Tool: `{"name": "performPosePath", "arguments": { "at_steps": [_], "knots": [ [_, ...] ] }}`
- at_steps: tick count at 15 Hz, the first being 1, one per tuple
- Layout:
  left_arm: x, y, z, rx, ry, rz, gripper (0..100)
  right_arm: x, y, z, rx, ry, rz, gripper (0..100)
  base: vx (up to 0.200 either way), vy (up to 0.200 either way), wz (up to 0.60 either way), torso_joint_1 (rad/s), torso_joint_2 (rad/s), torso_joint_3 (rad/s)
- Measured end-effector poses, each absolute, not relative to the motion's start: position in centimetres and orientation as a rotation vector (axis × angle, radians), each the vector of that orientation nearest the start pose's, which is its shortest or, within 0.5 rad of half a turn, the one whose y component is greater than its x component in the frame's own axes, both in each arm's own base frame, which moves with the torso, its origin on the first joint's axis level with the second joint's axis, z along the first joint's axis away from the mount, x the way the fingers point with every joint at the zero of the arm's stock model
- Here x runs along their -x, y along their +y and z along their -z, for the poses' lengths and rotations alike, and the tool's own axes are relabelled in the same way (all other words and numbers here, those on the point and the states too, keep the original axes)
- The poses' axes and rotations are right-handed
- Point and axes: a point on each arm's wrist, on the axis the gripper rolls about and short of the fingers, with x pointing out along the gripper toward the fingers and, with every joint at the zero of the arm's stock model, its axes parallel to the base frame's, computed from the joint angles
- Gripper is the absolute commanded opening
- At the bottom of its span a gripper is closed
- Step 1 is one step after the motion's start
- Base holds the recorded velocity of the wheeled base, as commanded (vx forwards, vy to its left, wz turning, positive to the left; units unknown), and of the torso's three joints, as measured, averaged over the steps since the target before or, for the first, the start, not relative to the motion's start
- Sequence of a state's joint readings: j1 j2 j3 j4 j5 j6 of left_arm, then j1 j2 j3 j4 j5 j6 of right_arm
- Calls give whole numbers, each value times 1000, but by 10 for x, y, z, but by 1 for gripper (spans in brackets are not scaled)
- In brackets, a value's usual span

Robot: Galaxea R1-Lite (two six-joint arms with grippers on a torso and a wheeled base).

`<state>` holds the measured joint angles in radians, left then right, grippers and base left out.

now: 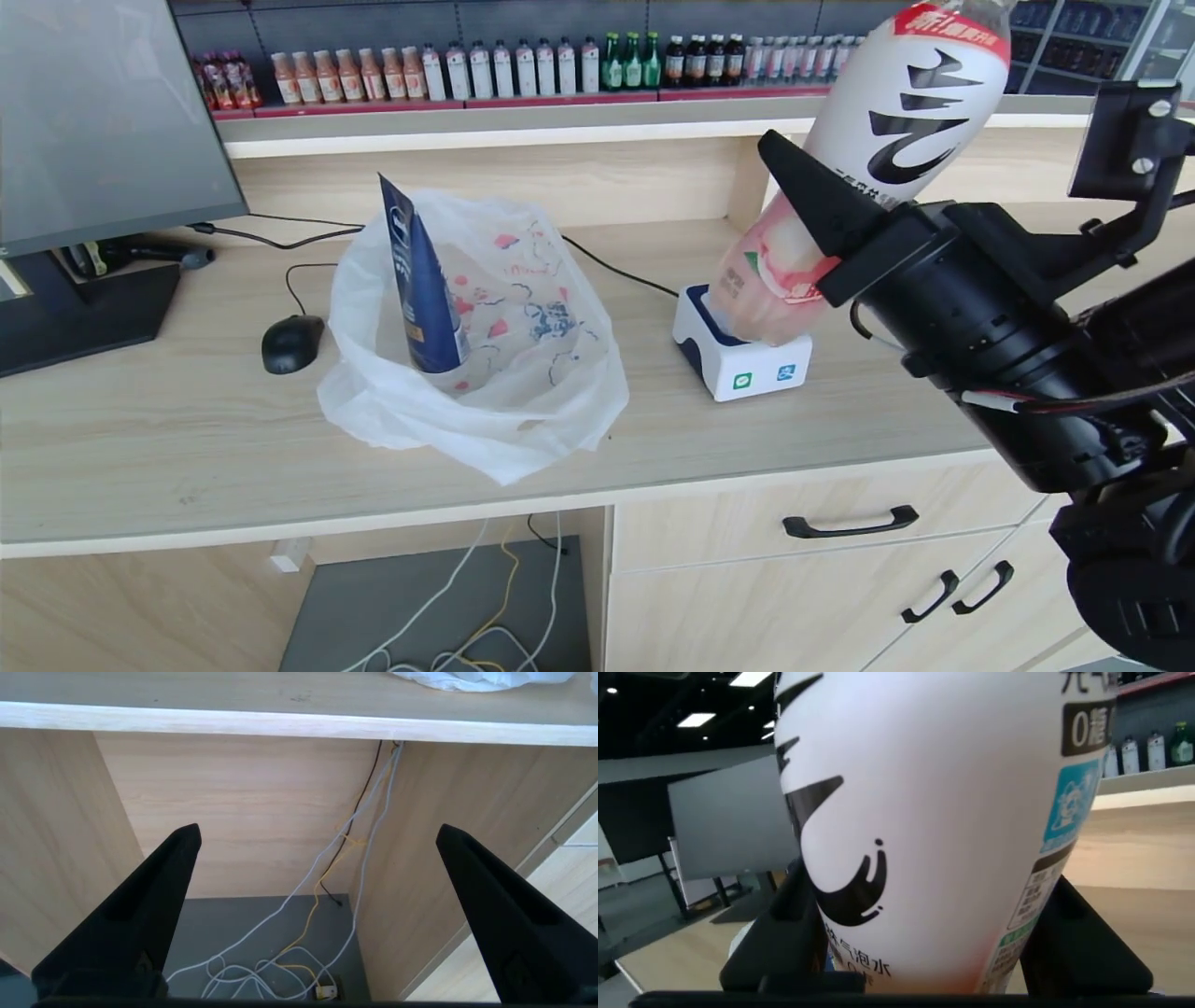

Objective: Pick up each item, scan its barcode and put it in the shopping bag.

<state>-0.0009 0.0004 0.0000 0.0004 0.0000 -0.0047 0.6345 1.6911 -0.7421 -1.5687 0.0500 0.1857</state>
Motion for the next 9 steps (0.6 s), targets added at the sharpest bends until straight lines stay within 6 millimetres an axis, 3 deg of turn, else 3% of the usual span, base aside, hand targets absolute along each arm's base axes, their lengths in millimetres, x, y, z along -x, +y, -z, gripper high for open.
{"name": "performPosePath", "arguments": {
  "at_steps": [5,9],
  "knots": [
    [23,0,-75,4,0,1,100,-235,176,-262,-521,-497,-767,0,0,0,0,0,0,0],
    [23,0,-75,4,0,1,100,-242,177,-269,-771,-450,-780,0,0,0,0,0,0,0]
  ]
}}
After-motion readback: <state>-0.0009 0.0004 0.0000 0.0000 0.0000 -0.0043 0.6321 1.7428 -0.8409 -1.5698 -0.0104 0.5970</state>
